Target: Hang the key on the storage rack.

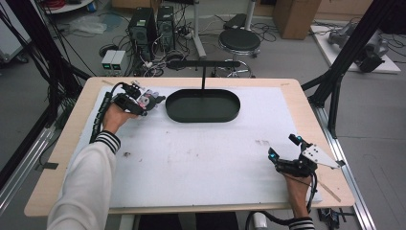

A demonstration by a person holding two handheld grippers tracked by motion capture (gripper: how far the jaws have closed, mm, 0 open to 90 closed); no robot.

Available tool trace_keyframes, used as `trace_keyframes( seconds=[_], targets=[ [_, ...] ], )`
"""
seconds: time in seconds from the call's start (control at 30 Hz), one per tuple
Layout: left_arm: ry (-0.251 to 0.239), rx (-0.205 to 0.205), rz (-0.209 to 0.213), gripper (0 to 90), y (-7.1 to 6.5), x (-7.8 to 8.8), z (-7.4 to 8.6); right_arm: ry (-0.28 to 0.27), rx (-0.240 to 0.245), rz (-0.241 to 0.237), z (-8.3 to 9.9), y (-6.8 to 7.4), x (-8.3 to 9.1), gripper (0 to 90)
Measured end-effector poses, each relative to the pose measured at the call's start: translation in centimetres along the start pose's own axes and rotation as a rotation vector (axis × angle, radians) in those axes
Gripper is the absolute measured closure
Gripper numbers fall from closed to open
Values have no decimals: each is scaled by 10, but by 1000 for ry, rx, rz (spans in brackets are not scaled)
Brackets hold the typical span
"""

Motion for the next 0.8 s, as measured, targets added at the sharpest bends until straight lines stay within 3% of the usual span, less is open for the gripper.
trace_keyframes(
  seconds=[0.23,0.4,0.57,0.77,0.8],
  targets=[
    [-86,-27,44,589,-9,20,-11,-1,9,3,0,0,0,4],
    [-120,-46,32,589,-13,30,-19,2,4,5,0,0,0,4],
    [-167,-67,65,588,-24,39,-32,1,7,4,0,0,0,4],
    [-205,-72,82,588,-31,46,-40,0,7,4,0,1,0,4],
    [-209,-78,69,588,-32,48,-42,1,7,5,0,1,0,4]
  ],
)
Point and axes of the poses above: each handheld gripper's, and its own axes: x roughly backward along the jaws, z roughly out of its underside, y roughly to its left, the point moved 8 cm from there along -x, roughly forward along the jaws, and after that the axes turned 4 degrees about z, right-handed, at the moved point
